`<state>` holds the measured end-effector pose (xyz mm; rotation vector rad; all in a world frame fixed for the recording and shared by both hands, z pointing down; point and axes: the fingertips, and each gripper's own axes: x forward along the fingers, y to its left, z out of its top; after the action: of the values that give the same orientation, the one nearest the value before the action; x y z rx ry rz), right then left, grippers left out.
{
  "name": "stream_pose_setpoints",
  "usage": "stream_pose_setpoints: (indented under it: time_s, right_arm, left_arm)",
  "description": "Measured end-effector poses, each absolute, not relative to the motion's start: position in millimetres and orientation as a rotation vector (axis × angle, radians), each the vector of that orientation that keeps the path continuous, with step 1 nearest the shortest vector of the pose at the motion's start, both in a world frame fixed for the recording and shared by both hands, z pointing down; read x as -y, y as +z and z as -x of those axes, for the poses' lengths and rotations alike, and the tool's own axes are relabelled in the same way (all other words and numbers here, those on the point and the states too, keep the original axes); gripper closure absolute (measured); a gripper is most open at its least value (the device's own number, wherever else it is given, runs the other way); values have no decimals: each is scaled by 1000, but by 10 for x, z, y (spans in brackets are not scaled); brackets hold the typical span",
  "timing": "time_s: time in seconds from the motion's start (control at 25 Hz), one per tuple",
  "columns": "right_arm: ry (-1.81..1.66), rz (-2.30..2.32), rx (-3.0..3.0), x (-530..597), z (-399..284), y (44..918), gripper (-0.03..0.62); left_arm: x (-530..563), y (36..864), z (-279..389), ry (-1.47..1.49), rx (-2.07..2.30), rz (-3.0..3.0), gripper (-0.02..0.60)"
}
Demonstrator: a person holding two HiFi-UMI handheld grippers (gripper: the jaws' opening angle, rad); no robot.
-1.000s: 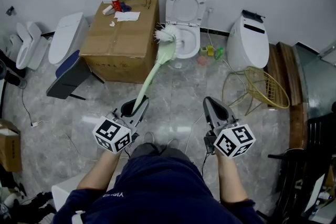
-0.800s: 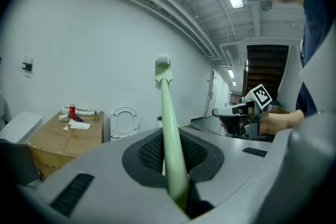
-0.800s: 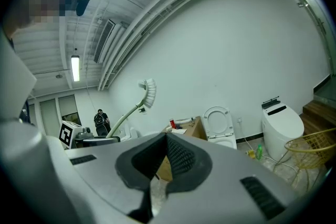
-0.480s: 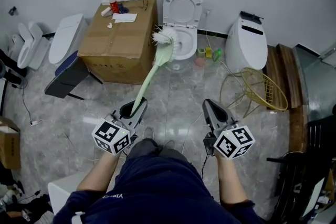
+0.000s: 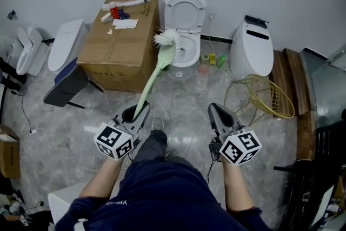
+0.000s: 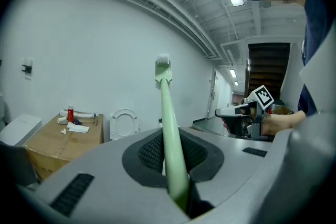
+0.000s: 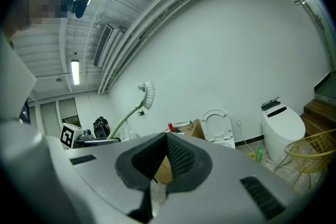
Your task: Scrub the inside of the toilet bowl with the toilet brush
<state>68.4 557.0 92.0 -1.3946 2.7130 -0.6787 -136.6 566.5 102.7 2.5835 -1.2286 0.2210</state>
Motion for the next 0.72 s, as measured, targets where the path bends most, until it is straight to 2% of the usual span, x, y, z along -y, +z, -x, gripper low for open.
stream_pose_setpoints:
  time_s: [0.72]
  right_arm:
    - [-748, 1434, -2737, -4377, -336, 1103, 589]
  left_arm:
    - [-4431, 1233, 1641, 214, 1177, -2548, 529]
